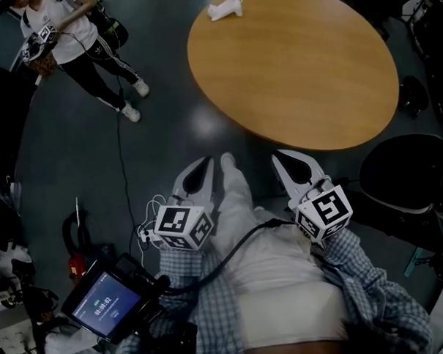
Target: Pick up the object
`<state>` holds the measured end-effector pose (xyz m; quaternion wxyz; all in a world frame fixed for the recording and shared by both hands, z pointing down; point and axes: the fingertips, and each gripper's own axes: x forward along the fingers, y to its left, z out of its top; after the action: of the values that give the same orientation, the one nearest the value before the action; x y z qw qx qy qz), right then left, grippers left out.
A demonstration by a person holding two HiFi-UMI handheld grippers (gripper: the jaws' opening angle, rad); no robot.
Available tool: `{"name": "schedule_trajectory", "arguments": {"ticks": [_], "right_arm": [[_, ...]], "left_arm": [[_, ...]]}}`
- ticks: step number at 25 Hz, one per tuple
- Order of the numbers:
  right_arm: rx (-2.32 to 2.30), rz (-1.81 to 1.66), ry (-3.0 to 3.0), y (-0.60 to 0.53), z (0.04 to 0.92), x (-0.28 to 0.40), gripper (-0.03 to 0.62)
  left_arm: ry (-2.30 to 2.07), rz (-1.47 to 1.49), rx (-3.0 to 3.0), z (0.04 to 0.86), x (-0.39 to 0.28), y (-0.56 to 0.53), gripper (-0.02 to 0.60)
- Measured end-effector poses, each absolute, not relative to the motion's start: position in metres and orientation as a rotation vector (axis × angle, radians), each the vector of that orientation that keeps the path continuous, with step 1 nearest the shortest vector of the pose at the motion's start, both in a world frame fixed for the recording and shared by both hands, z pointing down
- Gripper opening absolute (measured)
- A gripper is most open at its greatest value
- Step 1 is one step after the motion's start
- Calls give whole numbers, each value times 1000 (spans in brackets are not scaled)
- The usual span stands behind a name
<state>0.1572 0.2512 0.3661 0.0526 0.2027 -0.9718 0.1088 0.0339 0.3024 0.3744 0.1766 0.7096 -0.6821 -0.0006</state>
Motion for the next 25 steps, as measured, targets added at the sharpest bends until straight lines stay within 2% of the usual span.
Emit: {"name": "schedule_trajectory", "arguments": {"ticks": [8,25], "right_arm": [[713,315,-2948,236,359,171,6],[798,385,-2865,58,378,36,6]], "left_arm": [[-1907,-5,2081,364,37,278,3],[-1737,123,2135,401,-84,85,3]]}}
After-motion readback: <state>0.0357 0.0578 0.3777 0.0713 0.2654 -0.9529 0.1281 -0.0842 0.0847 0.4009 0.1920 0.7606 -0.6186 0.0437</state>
